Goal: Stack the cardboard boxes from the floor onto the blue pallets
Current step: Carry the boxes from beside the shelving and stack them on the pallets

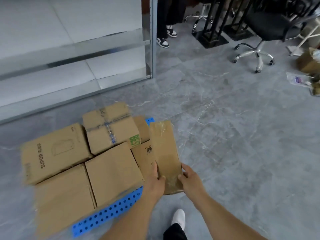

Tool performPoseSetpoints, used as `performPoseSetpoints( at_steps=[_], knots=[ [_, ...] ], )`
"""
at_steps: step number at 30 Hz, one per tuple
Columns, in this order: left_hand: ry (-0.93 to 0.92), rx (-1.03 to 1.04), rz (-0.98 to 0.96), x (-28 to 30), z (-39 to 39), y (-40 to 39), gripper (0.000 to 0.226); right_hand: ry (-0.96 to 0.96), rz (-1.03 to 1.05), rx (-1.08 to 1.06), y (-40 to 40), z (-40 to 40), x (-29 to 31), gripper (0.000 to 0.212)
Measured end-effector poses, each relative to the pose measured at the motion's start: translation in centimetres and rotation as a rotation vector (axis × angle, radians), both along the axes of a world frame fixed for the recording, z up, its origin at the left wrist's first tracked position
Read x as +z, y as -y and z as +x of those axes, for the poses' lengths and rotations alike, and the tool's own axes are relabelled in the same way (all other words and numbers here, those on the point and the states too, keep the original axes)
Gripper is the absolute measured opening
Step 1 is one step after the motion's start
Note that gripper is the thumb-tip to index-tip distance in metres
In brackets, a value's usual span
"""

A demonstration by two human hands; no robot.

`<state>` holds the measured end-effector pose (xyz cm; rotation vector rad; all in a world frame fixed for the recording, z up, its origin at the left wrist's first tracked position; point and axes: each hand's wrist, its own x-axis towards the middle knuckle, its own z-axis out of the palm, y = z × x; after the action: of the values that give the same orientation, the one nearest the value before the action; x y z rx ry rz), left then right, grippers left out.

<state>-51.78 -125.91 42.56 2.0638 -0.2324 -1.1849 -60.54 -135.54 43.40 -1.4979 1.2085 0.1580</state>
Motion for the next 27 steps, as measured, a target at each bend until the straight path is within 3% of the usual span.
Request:
performPoseSetpoints(
  at_steps=[13,27],
  knots=[
    [-0.081,0.163,0.095,-5.9,0.4,-0.6,0.065,-0.145,0.059,0.151,0.4,2.3,-5.0,0.051],
    [-0.166,0.213,0.191,-17.5,3.1,2.9,0.065,-0.221,0.195,0.150,3.9,5.4,-19.3,0.051]
  ],
)
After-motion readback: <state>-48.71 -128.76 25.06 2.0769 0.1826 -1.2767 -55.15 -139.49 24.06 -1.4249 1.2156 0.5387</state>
